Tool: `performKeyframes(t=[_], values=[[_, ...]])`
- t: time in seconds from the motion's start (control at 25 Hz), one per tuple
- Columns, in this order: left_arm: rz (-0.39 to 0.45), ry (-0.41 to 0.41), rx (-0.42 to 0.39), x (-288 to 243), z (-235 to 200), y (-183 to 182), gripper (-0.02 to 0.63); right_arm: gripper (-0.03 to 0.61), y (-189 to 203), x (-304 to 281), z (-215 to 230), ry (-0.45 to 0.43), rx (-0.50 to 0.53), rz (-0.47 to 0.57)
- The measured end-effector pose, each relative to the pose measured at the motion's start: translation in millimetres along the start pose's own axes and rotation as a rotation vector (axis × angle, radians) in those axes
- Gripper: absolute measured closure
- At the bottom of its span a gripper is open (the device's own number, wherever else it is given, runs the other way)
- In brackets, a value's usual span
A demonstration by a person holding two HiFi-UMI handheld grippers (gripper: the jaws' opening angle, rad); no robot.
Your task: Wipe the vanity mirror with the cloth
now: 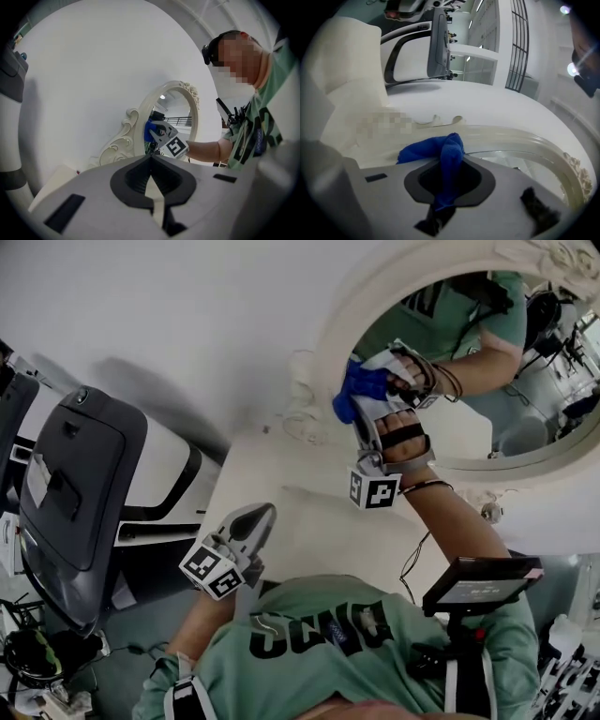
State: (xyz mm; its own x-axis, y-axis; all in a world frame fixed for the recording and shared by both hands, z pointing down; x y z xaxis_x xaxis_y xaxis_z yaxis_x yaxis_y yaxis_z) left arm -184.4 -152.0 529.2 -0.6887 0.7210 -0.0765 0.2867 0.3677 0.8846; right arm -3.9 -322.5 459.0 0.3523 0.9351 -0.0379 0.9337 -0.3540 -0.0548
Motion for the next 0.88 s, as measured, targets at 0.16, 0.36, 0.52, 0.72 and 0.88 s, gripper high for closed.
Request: performKeyframes(t=[0.16, 0.36, 0.52, 0.72, 0.88], values=[[-0.010, -0.003, 0.016, 2.8, 1.4, 4.7, 0.604, 0.531, 14.7, 11.9, -54.9, -0.128, 0.039, -0.024], [-0.006, 0.004, 0.021, -1.8, -0.3, 5.1, 0.604, 0.531, 21.0, 8.8, -96.6, -0.297, 0.015, -0.046], [0.021, 0.022, -0.010, 1.9, 8.6, -7.2, 0.604, 0.529, 9.0, 15.7, -61.6, -0.298, -0.029, -0.011], [0.109, 0.055, -0.081, 12.9, 38.1, -42.1, 0.604, 0.529, 14.8, 44.0, 107.3, 0.023, -0.054, -0.002], [0.110, 0.029, -0.102, 12.1, 11.6, -52.3, 0.604, 0.529, 25.8, 12.0, 183.9, 0.194, -0.064, -0.032]])
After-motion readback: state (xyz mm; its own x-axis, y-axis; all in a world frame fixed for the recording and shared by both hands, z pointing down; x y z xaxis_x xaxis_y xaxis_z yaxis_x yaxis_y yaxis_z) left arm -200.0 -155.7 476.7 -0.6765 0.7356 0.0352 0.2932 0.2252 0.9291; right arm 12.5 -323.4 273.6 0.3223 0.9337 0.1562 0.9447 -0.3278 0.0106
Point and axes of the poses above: the fingertips, and each gripper's own axes: x backward along the fingers, z to its right, y out of its underside, the point moved 5 cm from there along x, backward along the fingers, and after that the axes turned 5 degrees about -y, right-handed, at the moved point
